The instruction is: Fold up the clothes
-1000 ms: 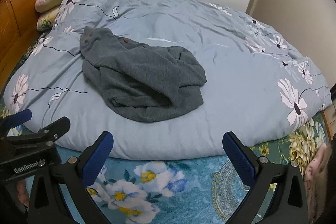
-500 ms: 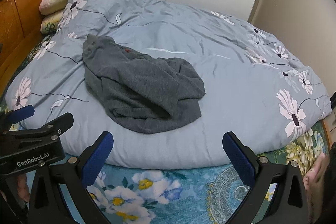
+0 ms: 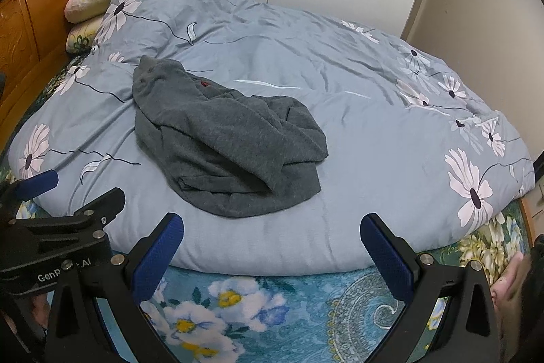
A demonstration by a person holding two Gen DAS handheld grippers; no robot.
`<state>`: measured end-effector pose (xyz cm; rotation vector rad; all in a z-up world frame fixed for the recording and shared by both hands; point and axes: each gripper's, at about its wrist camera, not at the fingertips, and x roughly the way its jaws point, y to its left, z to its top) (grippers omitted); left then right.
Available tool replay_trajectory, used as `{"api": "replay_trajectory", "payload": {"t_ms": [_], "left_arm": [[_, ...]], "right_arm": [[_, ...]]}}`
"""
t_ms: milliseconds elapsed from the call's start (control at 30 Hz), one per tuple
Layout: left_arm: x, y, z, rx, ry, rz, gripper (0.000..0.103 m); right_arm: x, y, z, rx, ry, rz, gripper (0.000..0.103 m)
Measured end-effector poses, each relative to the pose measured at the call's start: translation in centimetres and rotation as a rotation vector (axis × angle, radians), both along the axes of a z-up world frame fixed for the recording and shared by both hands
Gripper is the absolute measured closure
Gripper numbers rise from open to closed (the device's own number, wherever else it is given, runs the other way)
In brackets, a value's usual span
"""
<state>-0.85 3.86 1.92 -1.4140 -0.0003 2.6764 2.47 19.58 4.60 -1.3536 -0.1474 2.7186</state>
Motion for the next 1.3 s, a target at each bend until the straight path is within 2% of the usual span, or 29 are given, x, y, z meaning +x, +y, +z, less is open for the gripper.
{"api": "replay_trajectory", "payload": {"t_ms": [500,600,667,767,900,933,1000,1033,1067,1100,1133,1167,1233,1300], "left_arm": [[-0.9,0.3,-1.2,-0.003,-0.020,-0.011,0.000],[-2.4,0.6,-1.9,0.088,-0.081,-0.021,0.000],[-3.8,1.5,-2.3,0.155,-0.130,-0.033,0.000],[-6.1,3.1,-2.8,0.253,-0.168,0.014,0.001],[-9.5,6.1,-3.8,0.347,-0.217,0.051,0.003],[-10.6,7.2,-4.3,0.365,-0.233,0.063,0.008],[-12.2,8.1,-5.1,0.389,-0.261,0.086,0.026],[-13.2,8.5,-6.0,0.403,-0.297,0.110,0.044],[-13.7,8.7,-6.6,0.423,-0.330,0.132,0.053],[-14.1,8.6,-6.9,0.455,-0.348,0.153,0.056],[-14.3,8.4,-7.0,0.483,-0.349,0.188,0.064],[-14.3,8.3,-6.7,0.485,-0.342,0.207,0.079],[-13.9,8.4,-6.1,0.455,-0.316,0.211,0.092],[-12.9,8.4,-4.5,0.422,-0.263,0.195,0.094]], "right_arm": [[-0.2,0.6,-0.9,-0.032,0.000,0.002,0.000],[1.1,2.4,-1.0,-0.065,0.010,-0.039,0.000],[2.3,4.2,-1.3,-0.129,0.003,-0.072,0.000],[4.5,7.5,-2.0,-0.233,-0.027,-0.120,0.000],[7.6,11.1,-2.3,-0.276,-0.047,-0.185,0.000],[8.3,11.8,-2.3,-0.288,-0.050,-0.193,0.000],[9.8,13.3,-2.2,-0.313,-0.066,-0.219,0.000],[10.6,13.9,-2.2,-0.327,-0.068,-0.232,0.000],[11.5,14.7,-2.0,-0.341,-0.067,-0.245,0.000],[12.2,15.3,-1.9,-0.349,-0.066,-0.255,0.000],[12.8,15.8,-1.7,-0.351,-0.064,-0.265,0.000],[13.5,16.2,-1.5,-0.345,-0.063,-0.273,0.000],[14.6,16.9,-1.3,-0.333,-0.065,-0.286,0.000],[15.4,17.5,-1.3,-0.330,-0.073,-0.298,0.000]]}}
